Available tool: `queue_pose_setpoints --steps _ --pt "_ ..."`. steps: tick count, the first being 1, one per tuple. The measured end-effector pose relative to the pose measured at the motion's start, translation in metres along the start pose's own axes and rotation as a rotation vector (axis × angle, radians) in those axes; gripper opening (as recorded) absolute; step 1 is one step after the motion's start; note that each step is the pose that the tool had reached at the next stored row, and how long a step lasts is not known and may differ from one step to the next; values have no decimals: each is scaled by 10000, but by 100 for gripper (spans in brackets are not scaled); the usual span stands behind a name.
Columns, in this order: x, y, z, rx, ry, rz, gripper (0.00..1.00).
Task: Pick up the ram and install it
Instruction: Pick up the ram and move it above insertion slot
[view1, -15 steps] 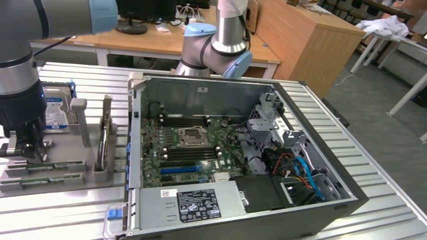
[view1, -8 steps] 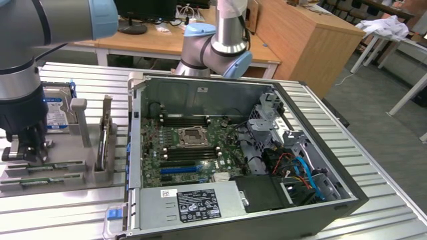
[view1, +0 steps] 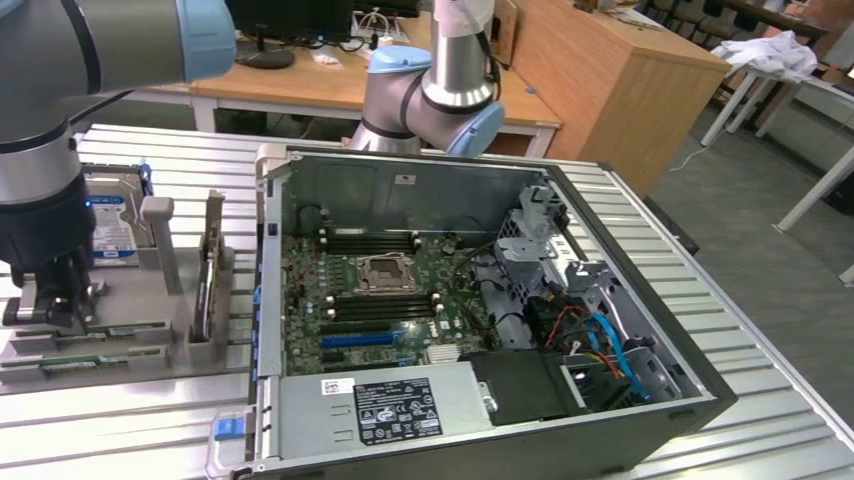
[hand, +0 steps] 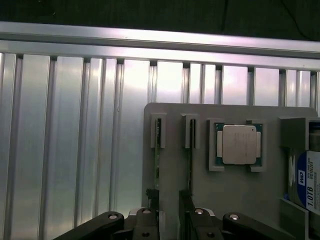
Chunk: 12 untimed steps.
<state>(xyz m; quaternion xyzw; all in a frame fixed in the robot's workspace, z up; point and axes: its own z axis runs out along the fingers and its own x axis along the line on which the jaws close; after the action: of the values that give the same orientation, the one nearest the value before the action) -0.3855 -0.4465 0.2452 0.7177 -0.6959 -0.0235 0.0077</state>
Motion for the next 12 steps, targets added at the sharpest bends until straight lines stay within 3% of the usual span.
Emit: queue_pose_setpoints --steps 5,12 --pt "59 11 0 0 -1 0 30" --pt "62 10 23 1 -1 0 30"
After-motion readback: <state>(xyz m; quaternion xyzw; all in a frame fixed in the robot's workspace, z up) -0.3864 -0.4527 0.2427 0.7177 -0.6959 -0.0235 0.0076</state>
